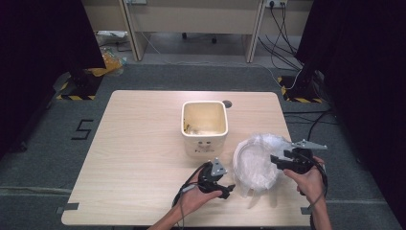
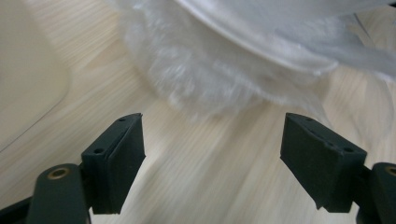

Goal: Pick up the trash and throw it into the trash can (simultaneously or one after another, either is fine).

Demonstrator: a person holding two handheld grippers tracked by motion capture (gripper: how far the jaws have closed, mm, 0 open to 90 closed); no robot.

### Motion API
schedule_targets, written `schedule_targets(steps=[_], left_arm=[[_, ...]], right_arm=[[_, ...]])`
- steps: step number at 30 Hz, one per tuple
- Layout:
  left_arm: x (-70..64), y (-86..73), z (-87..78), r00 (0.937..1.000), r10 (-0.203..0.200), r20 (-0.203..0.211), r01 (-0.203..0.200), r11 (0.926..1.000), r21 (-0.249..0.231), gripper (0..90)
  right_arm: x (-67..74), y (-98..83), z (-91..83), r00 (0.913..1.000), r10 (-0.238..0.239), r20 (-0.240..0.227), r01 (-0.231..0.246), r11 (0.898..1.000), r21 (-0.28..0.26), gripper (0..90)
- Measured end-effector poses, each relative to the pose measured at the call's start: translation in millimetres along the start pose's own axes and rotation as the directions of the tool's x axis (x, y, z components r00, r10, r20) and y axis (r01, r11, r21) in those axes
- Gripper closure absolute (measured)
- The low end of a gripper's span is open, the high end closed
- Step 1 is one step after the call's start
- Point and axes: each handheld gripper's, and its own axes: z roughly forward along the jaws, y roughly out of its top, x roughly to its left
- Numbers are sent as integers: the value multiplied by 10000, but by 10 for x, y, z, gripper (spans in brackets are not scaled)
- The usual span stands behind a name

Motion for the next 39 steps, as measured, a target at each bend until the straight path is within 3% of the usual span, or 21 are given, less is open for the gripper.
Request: schedule_targets(steps=[8, 12, 18, 19, 20, 21, 24, 30, 32, 39], left_arm=[[215, -296, -414, 9981, -334, -513, 332, 9994, -42, 207], [372, -493, -602, 9933, -607, -985, 610, 9981, -5, 206], [591, -744, -815, 9812, -1268, -1456, 1285, 9917, 19, 203], [614, -776, -852, 9787, -1388, -1513, 1403, 9901, -10, 202], [631, -798, -878, 9777, -1409, -1560, 1426, 9898, -3, 202], [656, -838, -906, 9758, -1460, -1627, 1478, 9890, -14, 201], [703, -941, -948, 9707, -1606, -1789, 1640, 9864, 46, 201], [791, -1064, -1048, 9600, -1826, -2121, 1872, 9823, 18, 200], [857, -1107, -1081, 9510, -1915, -2428, 1969, 9804, -19, 200], [902, -1156, -1139, 9470, -1914, -2578, 1980, 9802, -5, 196]], right_arm=[[26, -1, 85, 9996, -138, 247, 136, 9999, 87, 287], [30, -1, 162, 9999, -12, 144, 10, 9999, 131, 287], [-16, -31, 288, 9998, 142, 166, -144, 9998, 102, 399], [-53, -37, 294, 9998, 110, 189, -111, 9999, 50, 501], [-53, -37, 294, 9998, 110, 189, -111, 9999, 50, 501], [-71, -52, 295, 9999, -59, 151, 59, 10000, -3, 595], [-76, -82, 295, 9999, -141, 93, 142, 9998, -112, 648], [-149, -160, 180, 9993, 297, -206, -308, 9981, -530, 687], [-182, -160, 118, 9983, 472, -352, -498, 9959, -755, 697], [-166, -133, 83, 9987, 399, -319, -425, 9955, -848, 702]])
